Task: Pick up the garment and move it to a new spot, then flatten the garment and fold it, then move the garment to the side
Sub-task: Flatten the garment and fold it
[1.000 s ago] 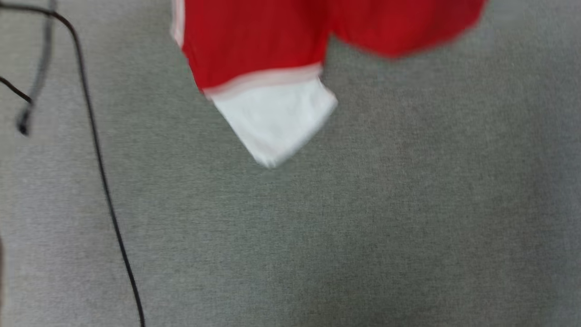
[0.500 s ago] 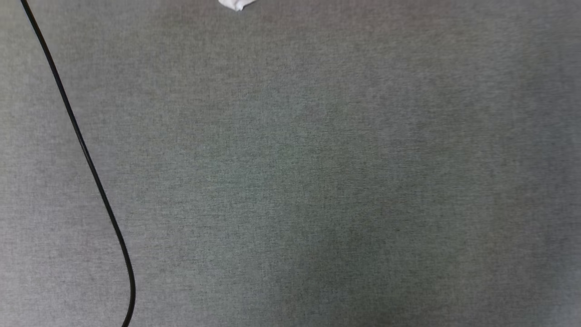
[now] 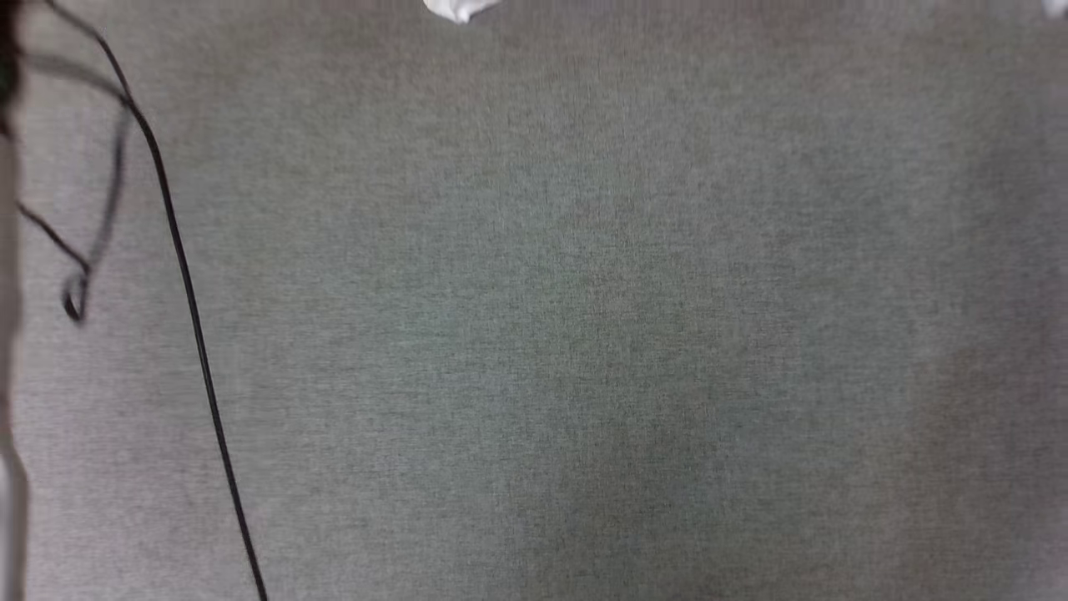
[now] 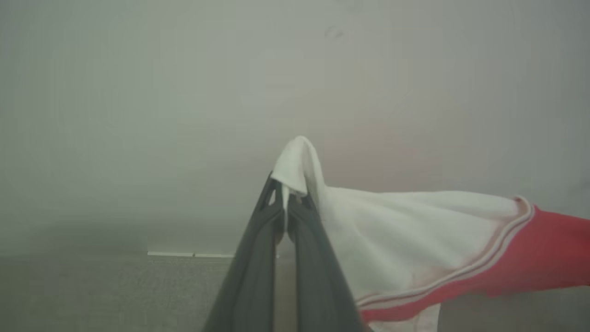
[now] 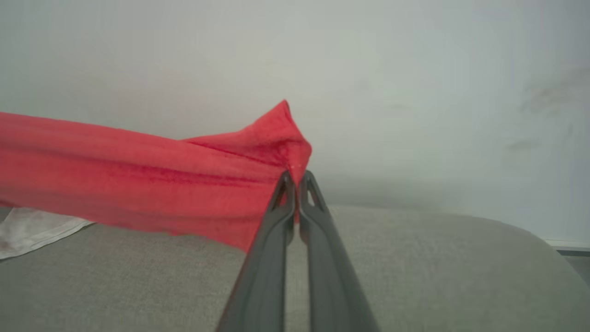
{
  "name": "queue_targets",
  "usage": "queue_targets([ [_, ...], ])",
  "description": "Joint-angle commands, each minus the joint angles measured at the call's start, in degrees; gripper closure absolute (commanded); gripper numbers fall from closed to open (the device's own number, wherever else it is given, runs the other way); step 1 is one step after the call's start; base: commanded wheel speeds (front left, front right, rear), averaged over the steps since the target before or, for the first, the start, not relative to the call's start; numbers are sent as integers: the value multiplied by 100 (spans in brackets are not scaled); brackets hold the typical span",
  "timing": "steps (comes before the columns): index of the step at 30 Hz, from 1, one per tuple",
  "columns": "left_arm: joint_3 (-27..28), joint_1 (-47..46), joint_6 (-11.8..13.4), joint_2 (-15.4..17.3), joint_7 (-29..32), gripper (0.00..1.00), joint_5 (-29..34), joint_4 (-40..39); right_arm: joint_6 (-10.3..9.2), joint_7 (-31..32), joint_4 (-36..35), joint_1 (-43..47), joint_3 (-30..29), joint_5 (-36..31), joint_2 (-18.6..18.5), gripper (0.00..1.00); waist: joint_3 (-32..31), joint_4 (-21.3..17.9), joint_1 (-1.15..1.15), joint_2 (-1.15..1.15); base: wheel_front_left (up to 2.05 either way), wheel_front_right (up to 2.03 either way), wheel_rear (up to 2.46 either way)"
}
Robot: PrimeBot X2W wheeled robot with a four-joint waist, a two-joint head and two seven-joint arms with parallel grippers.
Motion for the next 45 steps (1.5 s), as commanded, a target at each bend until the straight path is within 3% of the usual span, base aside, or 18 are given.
queue_targets([
  [1, 43, 427, 16, 44, -81, 100, -99, -1, -20, -106, 36, 397, 21, 149, -122, 100, -283, 42, 0, 0, 0, 0, 0],
  [3, 29, 944, 12, 41, -89, 100, -207, -57, -22, -169, 8, 836, 118, 254, -164, 100, -469, 51, 0, 0, 0, 0, 0],
  [4, 49, 1756, 29, 61, -199, 100, -321, -166, -24, -199, -79, 1531, 270, 481, -194, 100, -775, 73, 0, 0, 0, 0, 0],
  [14, 174, 4509, 335, -63, -428, 100, -730, -771, -26, -123, -761, 3825, 437, 1186, -423, 100, -1730, 186, 0, 0, 0, 0, 0],
  [20, 210, 5845, 727, -65, -330, 100, -911, -1416, -45, -77, -1228, 5134, 125, 1357, -446, 100, -2190, 300, 0, 0, 0, 0, 0],
  [27, 273, 7142, 1265, 62, -26, 100, -1100, -2462, -46, 138, -2043, 6635, -398, 1268, -167, 100, -2552, 422, 0, 0, 0, 0, 0],
  [32, 397, 7902, 1654, 185, 178, 100, -1249, -3261, -46, 463, -2871, 7584, -853, 1039, 156, 100, -2711, 456, 0, 0, 0, 0, 0],
  [39, 499, 8317, 2000, 285, 201, 100, -1225, -4123, -45, 1026, -3868, 8178, -1281, 760, 586, 100, -2700, 410, 0, 0, 0, 0, 0],
  [45, 303, 7741, 1876, 228, 235, 100, -1060, -4326, -21, 1159, -4401, 7772, -1243, 530, 849, 100, -2448, 275, 0, 0, 0, 0, 0],
])
